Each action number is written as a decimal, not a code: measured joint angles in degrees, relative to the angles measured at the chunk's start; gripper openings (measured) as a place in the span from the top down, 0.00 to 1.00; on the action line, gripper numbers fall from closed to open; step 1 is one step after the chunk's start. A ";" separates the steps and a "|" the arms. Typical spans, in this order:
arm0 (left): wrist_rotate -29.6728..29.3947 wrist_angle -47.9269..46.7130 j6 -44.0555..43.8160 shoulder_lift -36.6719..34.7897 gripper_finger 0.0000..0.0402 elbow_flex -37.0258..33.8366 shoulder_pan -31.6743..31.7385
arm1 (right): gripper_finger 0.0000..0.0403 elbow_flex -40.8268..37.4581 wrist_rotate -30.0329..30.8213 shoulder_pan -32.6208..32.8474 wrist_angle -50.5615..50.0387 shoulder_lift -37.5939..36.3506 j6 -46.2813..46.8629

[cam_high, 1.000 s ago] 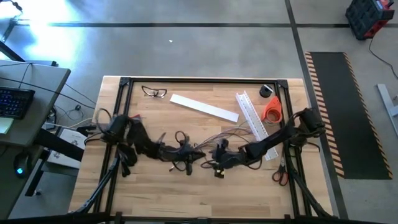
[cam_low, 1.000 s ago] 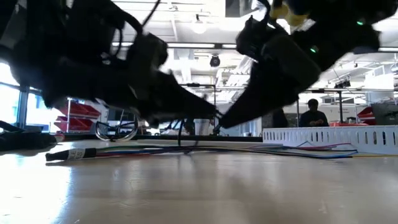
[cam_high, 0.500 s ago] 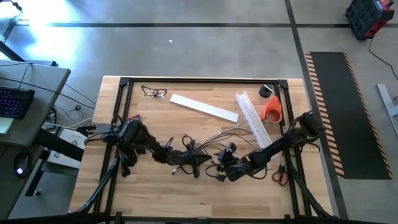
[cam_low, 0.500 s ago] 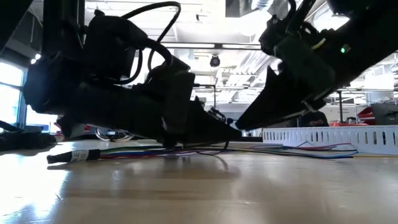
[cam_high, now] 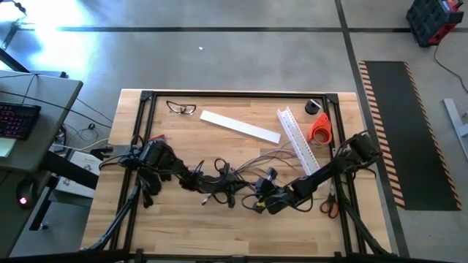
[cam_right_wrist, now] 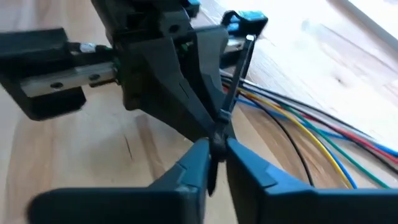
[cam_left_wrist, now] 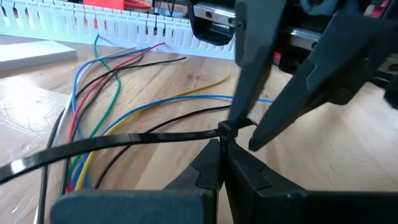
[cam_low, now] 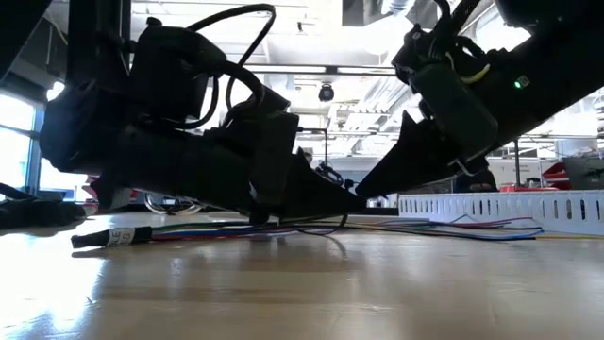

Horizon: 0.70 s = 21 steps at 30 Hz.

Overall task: Ziptie cables
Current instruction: Wrap the cables using a zip tie

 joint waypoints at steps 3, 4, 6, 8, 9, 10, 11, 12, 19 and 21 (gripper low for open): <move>0.39 -0.06 0.00 0.00 1.00 -0.02 0.00 | 0.99 0.00 0.07 0.03 1.27 0.00 -1.96; 0.53 -0.08 0.00 0.00 1.00 -0.02 0.00 | 0.99 0.00 0.07 0.03 1.52 0.00 -1.98; 0.73 -0.60 0.35 -0.02 0.99 0.00 -0.01 | 0.99 0.00 0.01 0.01 1.55 0.00 -1.43; 0.90 -1.48 1.16 -0.09 0.95 -0.25 0.00 | 1.00 0.00 -0.02 -0.01 1.21 0.00 -1.23; 0.90 -1.84 1.32 -0.34 0.93 -0.66 0.00 | 1.00 0.00 0.00 -0.01 1.10 0.00 -0.88; 1.19 -2.48 0.54 -0.78 0.90 -0.92 0.00 | 1.00 0.00 0.01 -0.01 0.81 0.00 -0.45; 1.60 -2.67 -0.06 -1.28 0.86 -1.37 0.00 | 1.00 0.00 -0.04 -0.01 0.54 0.00 -0.02; 1.84 -2.94 -0.23 -1.70 0.83 -1.90 0.00 | 1.00 0.00 -0.16 -0.01 0.29 0.00 0.44; 4.37 -3.74 -0.82 -4.07 0.65 -3.35 -0.98 | 1.00 0.00 -0.03 -0.36 -0.41 0.00 1.59; 3.32 -5.02 -1.11 -5.16 0.64 -3.34 -1.62 | 1.00 0.00 0.05 -0.45 -0.44 0.00 1.59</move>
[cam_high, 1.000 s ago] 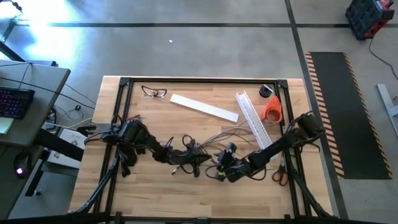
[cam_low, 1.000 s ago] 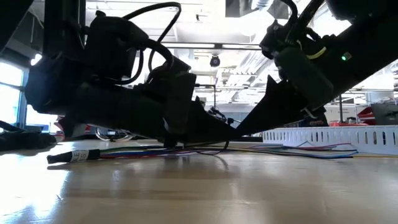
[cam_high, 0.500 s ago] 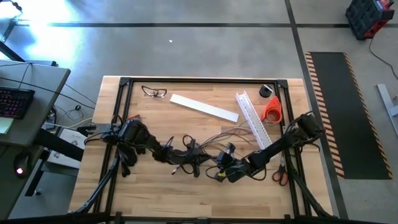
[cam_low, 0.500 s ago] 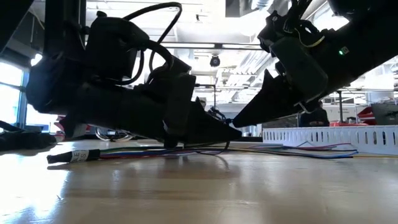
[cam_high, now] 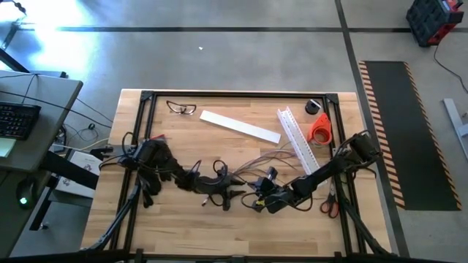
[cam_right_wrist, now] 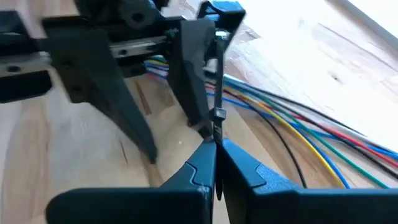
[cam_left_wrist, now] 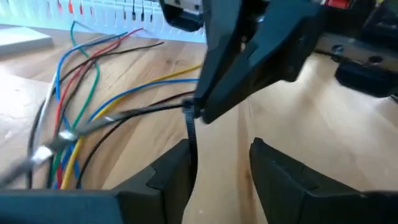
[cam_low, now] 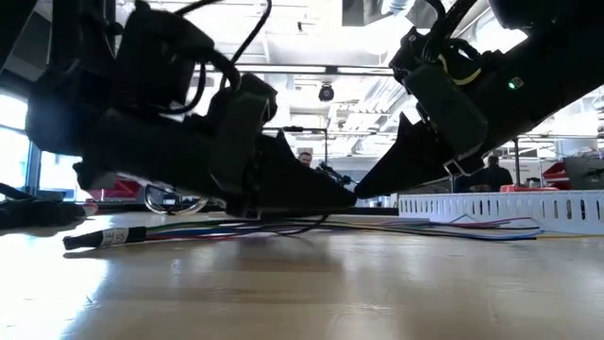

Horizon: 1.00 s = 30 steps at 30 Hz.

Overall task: Ziptie cables
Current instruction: Wrap the cables using a zip tie

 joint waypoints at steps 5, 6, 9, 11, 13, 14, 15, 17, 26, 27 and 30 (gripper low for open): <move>-5.26 -4.28 1.48 -2.54 0.67 0.00 -1.62 | 1.00 0.02 1.32 0.02 -0.09 0.00 -1.22; -6.47 -4.66 1.76 -2.84 0.68 0.01 -1.85 | 1.00 0.02 1.36 0.01 0.02 0.00 -2.19; -9.31 -5.55 3.14 -3.17 0.69 0.02 -2.18 | 1.00 0.02 1.28 0.14 0.54 0.00 -5.13; -9.99 -5.31 4.03 -3.16 0.69 0.02 -1.99 | 1.00 0.02 -0.03 0.17 1.27 0.00 -6.94; -9.89 -4.83 4.50 -3.17 0.69 0.02 -1.55 | 1.00 0.02 -1.53 0.24 1.69 0.00 -8.59; -9.57 -4.34 4.53 -3.17 0.69 0.01 -1.32 | 1.00 0.02 -1.60 0.43 1.80 0.00 -8.96; -8.76 -3.48 4.53 -3.15 0.69 0.00 -1.11 | 1.00 0.02 -1.35 0.55 1.85 0.00 -9.28; -5.52 -2.26 4.10 -3.23 0.70 0.04 -0.74 | 1.00 0.02 -0.16 0.81 1.69 0.00 -8.75; 2.46 -14.32 -0.91 -7.42 0.77 0.01 -0.96 | 1.00 0.02 2.76 -0.53 -0.10 0.00 0.75; 3.92 -15.56 -1.24 -8.33 0.79 0.00 -0.98 | 1.00 0.02 2.88 -0.84 -0.68 0.00 1.85; 5.58 -17.17 -0.17 -10.90 0.83 0.02 -0.98 | 1.00 0.02 2.79 -1.59 -2.09 0.00 3.94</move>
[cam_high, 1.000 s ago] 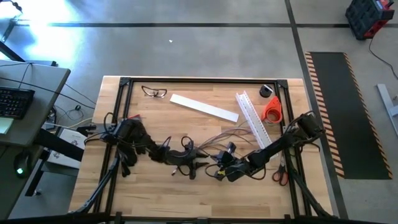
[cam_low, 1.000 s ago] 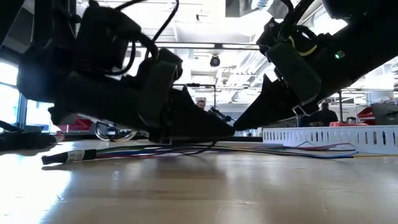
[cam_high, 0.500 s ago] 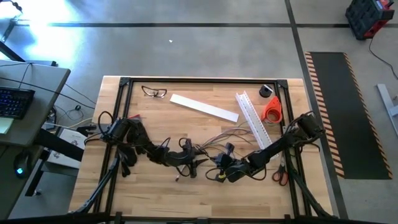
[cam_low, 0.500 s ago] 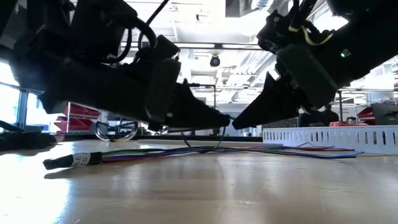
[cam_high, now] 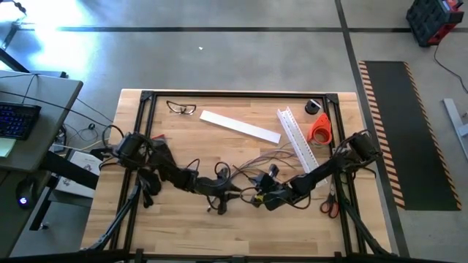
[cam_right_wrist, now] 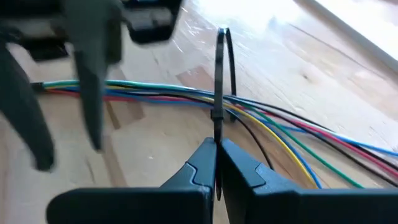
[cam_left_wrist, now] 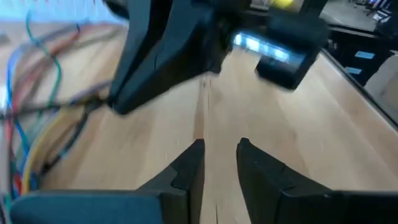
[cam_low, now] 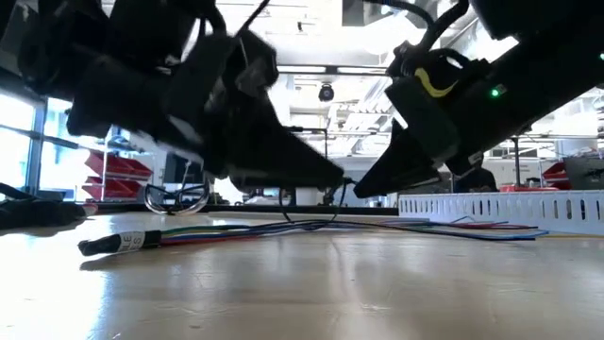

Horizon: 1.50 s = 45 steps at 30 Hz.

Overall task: Ziptie cables
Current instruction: Wrap the cables using a zip tie

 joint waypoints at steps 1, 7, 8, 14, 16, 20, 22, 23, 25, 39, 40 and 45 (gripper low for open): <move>-0.45 -0.05 1.28 -0.64 0.84 0.00 -0.13 | 1.00 0.00 -0.06 -0.10 -0.71 0.00 0.07; -3.17 0.37 12.98 -3.16 0.85 0.04 1.61 | 1.00 0.00 -1.57 -0.27 -1.88 0.00 -2.74; -2.06 0.26 14.75 -3.15 0.85 0.04 2.56 | 1.00 0.00 -2.10 -0.26 -1.86 -0.02 -2.76; 5.39 -1.22 24.64 -3.10 0.75 0.02 7.03 | 1.00 0.00 -3.99 -0.24 -1.86 -1.11 -2.87; 8.02 -1.70 27.65 -3.09 0.71 0.03 8.12 | 1.00 0.00 -4.14 -0.27 -1.83 -1.71 -2.87; 9.34 -4.16 32.20 -3.07 0.65 0.04 9.50 | 1.00 0.00 -4.43 -0.35 -1.84 -2.92 -2.89; 8.95 -4.03 34.12 -3.07 0.64 0.19 9.87 | 1.00 0.00 -4.41 -0.42 -1.86 -3.45 -3.53; 8.50 -4.31 34.91 -3.07 0.64 0.50 9.94 | 1.00 0.00 -4.41 -0.42 -1.69 -3.54 -3.86; 8.18 -4.92 36.41 -3.07 0.65 1.27 10.15 | 1.00 0.00 -4.42 -0.42 -1.62 -3.56 -3.96; 9.86 -15.28 41.11 -3.07 0.82 6.07 10.93 | 1.00 0.00 -4.62 -0.37 -1.32 -3.61 -3.96; 9.92 -15.25 41.13 -3.07 0.85 6.12 10.91 | 1.00 0.00 -4.60 -0.37 -1.32 -3.61 -3.98; 9.45 -15.44 40.81 -3.05 0.96 6.12 10.90 | 1.00 0.00 -4.55 -0.33 -1.41 -3.61 -3.96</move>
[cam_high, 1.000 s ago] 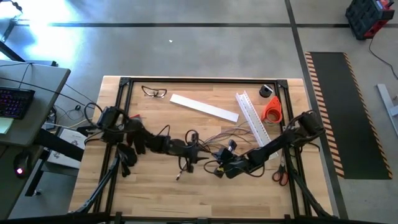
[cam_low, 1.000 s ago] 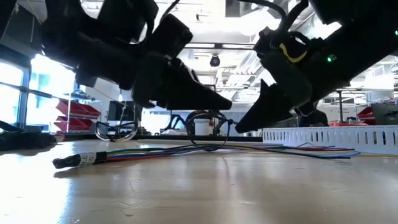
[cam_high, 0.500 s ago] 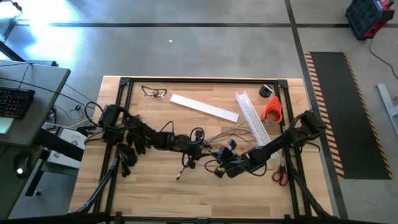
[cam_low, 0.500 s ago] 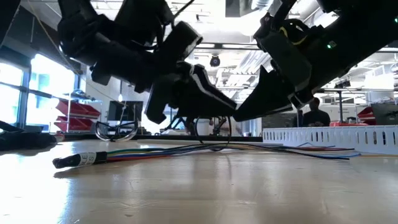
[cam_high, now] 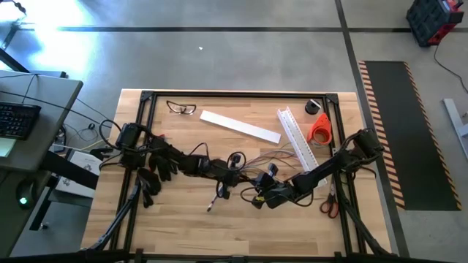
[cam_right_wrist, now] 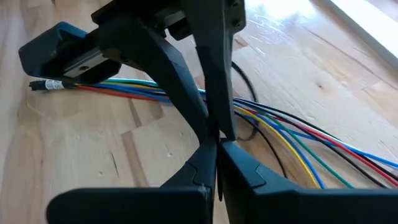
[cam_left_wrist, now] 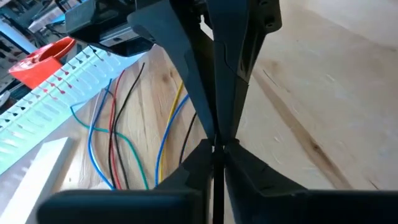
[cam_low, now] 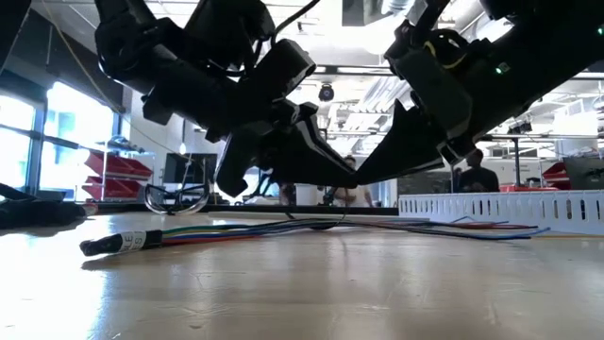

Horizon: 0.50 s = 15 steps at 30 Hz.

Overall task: Ziptie cables
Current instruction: Wrap the cables using a zip tie

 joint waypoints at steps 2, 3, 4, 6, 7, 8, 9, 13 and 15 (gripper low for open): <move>-0.79 -0.05 -0.10 0.02 0.98 0.00 -0.13 | 1.00 0.00 -0.14 -0.02 -0.34 0.00 0.00; -0.99 -0.13 -0.09 0.07 0.98 0.00 -0.17 | 1.00 0.00 -0.44 -0.02 -0.57 0.00 0.00; -1.03 -0.22 -0.09 0.07 0.98 0.00 -0.15 | 1.00 0.00 -0.63 -0.02 -0.89 0.00 0.00; -1.03 -0.38 -0.12 0.07 0.98 0.00 -0.15 | 1.00 0.04 -1.28 0.04 -1.68 0.00 0.28; -1.03 -0.55 -0.12 0.07 0.99 0.03 -0.15 | 1.00 0.09 -1.74 0.15 -2.28 -0.02 0.97; -1.13 -0.83 -0.09 0.07 0.99 0.09 -0.14 | 1.00 0.11 -2.10 0.31 -3.04 -0.02 1.64; -1.35 -1.08 -0.09 0.07 0.99 0.09 -0.12 | 1.00 0.11 -2.58 0.64 -4.02 -0.02 2.35; -2.80 -1.58 -0.09 0.07 0.99 0.09 0.03 | 1.00 0.09 -3.73 3.00 -8.59 -0.02 5.97; -2.93 -1.45 -0.09 0.07 0.99 0.09 0.07 | 1.00 0.07 -3.29 4.38 -10.86 -0.02 6.87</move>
